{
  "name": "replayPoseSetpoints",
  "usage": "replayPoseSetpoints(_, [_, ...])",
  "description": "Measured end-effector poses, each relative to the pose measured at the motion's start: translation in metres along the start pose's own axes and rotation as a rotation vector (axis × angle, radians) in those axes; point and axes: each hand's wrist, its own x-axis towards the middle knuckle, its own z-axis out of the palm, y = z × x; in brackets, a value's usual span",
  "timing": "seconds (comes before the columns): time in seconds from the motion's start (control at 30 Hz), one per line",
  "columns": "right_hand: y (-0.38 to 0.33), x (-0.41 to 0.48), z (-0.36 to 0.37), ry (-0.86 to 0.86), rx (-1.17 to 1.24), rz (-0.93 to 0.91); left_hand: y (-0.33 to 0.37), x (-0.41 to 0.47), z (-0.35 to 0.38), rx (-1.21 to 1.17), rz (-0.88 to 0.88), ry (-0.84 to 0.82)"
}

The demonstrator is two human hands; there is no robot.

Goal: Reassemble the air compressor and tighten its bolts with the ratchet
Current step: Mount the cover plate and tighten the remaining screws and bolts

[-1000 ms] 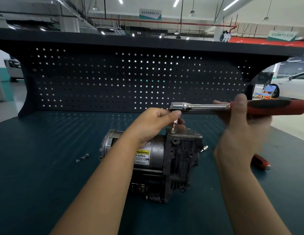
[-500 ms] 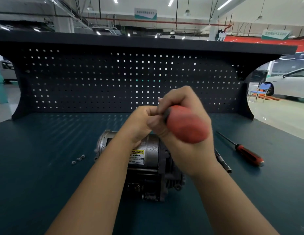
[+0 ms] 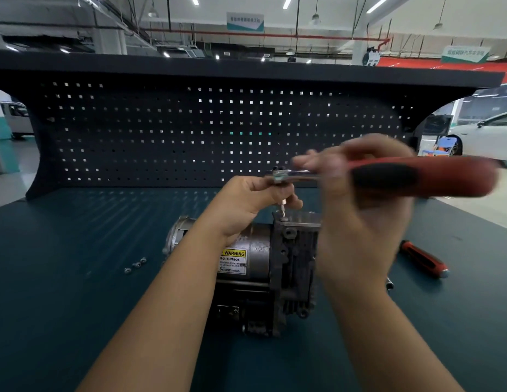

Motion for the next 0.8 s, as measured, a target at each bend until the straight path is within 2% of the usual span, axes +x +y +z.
replayPoseSetpoints(0.1, [0.014, 0.016, -0.026, 0.343, 0.153, 0.238, -0.004, -0.001, -0.002, 0.016, 0.027, -0.058])
replayPoseSetpoints(0.2, [0.042, 0.031, -0.051, 0.523, 0.26, 0.61, -0.005, 0.003, -0.002, 0.021, 0.004, -0.077])
replayPoseSetpoints(0.23, [0.053, 0.033, -0.056, 0.527, 0.202, 0.743, -0.004, 0.003, -0.001, 0.03, 0.003, -0.087])
replayPoseSetpoints(0.3, [0.073, 0.034, -0.064, 0.416, 0.075, 0.973, -0.005, 0.004, 0.0, 0.035, 0.006, -0.085])
replayPoseSetpoints(0.37, [0.083, 0.034, -0.068, 0.261, 0.077, 1.109, -0.005, 0.004, -0.001, 0.034, 0.006, -0.081])
replayPoseSetpoints(0.4, [0.084, 0.034, -0.069, 0.237, 0.133, 1.122, -0.005, 0.003, -0.001, 0.036, 0.004, -0.083])
replayPoseSetpoints(0.5, [0.077, 0.035, -0.071, 0.28, 0.293, 1.021, -0.007, 0.004, -0.002, 0.048, -0.013, -0.089])
replayPoseSetpoints(0.57, [0.068, 0.029, -0.071, 0.344, 0.327, 0.853, -0.007, 0.004, -0.003, 0.079, -0.019, -0.063])
replayPoseSetpoints(0.67, [0.043, 0.015, -0.062, 0.378, 0.149, 0.482, -0.007, 0.003, -0.002, 0.116, 0.001, -0.019])
replayPoseSetpoints(0.8, [0.016, -0.006, -0.043, 0.235, -0.096, -0.002, -0.005, 0.002, -0.002, 0.152, 0.053, 0.003])
